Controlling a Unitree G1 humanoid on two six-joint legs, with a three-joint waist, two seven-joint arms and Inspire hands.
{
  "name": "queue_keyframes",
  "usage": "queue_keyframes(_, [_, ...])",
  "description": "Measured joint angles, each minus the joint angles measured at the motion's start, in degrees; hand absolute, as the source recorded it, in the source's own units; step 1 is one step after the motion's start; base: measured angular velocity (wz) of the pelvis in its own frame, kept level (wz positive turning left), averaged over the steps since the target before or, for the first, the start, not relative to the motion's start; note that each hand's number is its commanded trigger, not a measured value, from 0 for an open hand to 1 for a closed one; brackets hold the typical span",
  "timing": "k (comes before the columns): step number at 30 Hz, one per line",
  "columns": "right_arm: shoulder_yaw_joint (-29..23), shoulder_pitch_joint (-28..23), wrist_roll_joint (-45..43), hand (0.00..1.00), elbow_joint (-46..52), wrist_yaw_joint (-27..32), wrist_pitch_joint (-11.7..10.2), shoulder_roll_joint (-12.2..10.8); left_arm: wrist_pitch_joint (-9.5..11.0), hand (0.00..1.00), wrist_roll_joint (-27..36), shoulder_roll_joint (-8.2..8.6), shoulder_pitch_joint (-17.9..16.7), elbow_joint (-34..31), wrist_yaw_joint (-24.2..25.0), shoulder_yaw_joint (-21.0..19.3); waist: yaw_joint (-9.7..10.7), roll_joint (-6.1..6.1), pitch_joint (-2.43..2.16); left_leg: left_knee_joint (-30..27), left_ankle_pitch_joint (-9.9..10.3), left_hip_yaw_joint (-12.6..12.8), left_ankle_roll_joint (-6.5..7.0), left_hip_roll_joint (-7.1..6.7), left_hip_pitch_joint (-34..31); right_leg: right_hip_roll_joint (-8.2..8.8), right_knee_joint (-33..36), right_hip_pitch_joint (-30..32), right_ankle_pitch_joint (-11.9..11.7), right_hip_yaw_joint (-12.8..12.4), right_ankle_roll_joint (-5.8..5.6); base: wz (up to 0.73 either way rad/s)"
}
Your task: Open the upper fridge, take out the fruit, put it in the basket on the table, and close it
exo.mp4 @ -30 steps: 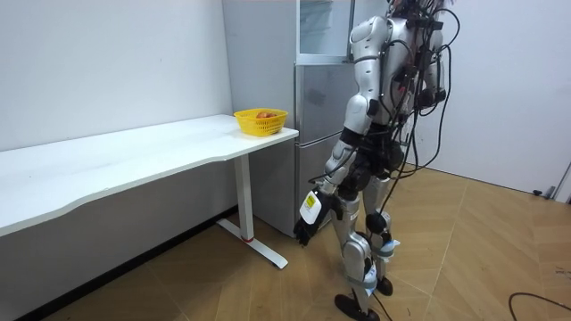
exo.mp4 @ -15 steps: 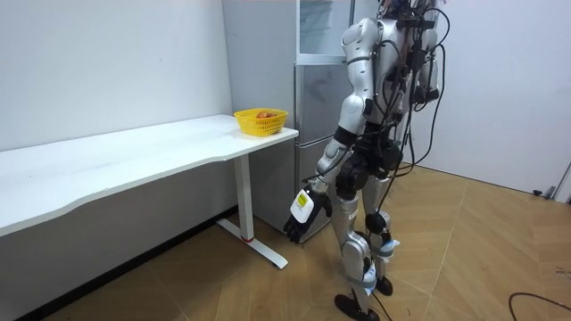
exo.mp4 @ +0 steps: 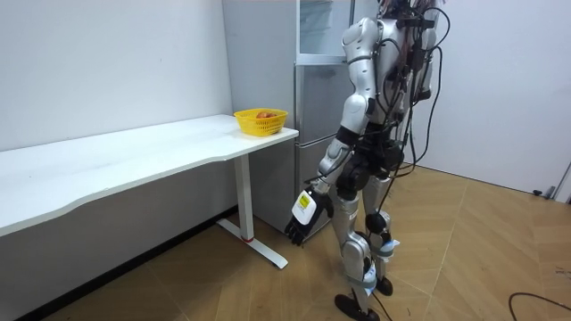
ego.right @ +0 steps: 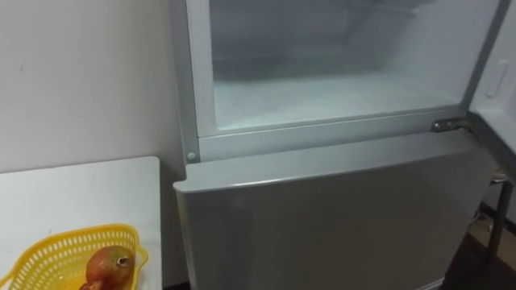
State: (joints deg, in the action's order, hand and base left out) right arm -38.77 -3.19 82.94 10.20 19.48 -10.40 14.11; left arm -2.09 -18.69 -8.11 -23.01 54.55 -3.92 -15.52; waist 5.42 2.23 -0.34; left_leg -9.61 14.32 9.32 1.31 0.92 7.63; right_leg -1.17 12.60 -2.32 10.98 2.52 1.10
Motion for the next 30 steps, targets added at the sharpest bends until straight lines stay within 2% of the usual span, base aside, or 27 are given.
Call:
queue_keyframes(4, [0.8, 0.1, -0.1, 0.0, 0.0, -2.6, 0.5, 0.0, -0.4, 0.0, -0.1, 0.48, 0.1, 1.1, 0.0, 0.0, -1.0, -0.19, 0.04, 0.0, 0.0, -0.2, 0.0, -0.04, 0.0, 0.03, 0.0, 0.4, 0.0, 0.0, 0.0, 0.0])
queue_keyframes(10, [2.5, 0.1, -4.2, 0.0, 0.6, -6.7, 0.4, 0.0, -0.5, 0.0, -2.0, 1.09, 0.0, 2.3, 0.8, -0.1, -1.3, -0.65, -0.02, -0.1, 0.0, -0.1, 0.0, -0.02, 0.1, -0.05, 0.2, 0.7, 0.0, -0.1, 0.04, -0.02])
queue_keyframes(17, [8.5, 0.1, -4.5, 0.0, 0.6, -13.0, 1.2, 0.1, -0.4, 0.0, -2.2, 1.24, 0.4, 2.5, 1.0, 0.0, -1.3, 0.43, 0.02, -0.8, 0.0, -0.3, 0.01, -0.06, -0.4, 0.07, 1.0, 1.3, 0.1, -0.1, 0.13, -0.02])
queue_keyframes(22, [11.1, 0.0, -8.5, 0.0, 0.6, -17.1, 2.5, 0.4, -0.4, 0.0, -2.1, 1.0, 0.7, 3.0, 1.1, 0.1, -2.6, 1.45, 0.1, -1.1, 0.0, -0.3, 0.01, 0.2, -0.4, 0.09, 1.0, 0.9, 0.0, -0.1, 0.19, 0.01])
queue_keyframes(27, [13.5, -0.1, -14.0, 0.0, 0.6, -19.8, 3.0, 1.0, -0.4, 0.0, -2.1, 0.91, 0.8, 3.7, 1.1, 0.7, -3.0, 1.42, 0.08, -1.3, 0.0, -0.7, 0.01, 0.2, -0.3, 0.08, 1.0, 0.2, -0.2, 0.7, 0.33, 0.04])
queue_keyframes(30, [16.2, -0.1, -18.6, 0.0, 0.6, -20.6, 3.0, 2.7, -0.4, 0.0, -2.1, 0.67, 1.7, 5.1, 1.1, 2.4, -3.5, 1.37, 0.06, -1.8, 0.0, -0.7, 0.0, 0.31, -0.4, 0.09, 1.1, 0.1, -0.3, 0.9, 0.49, 0.0])
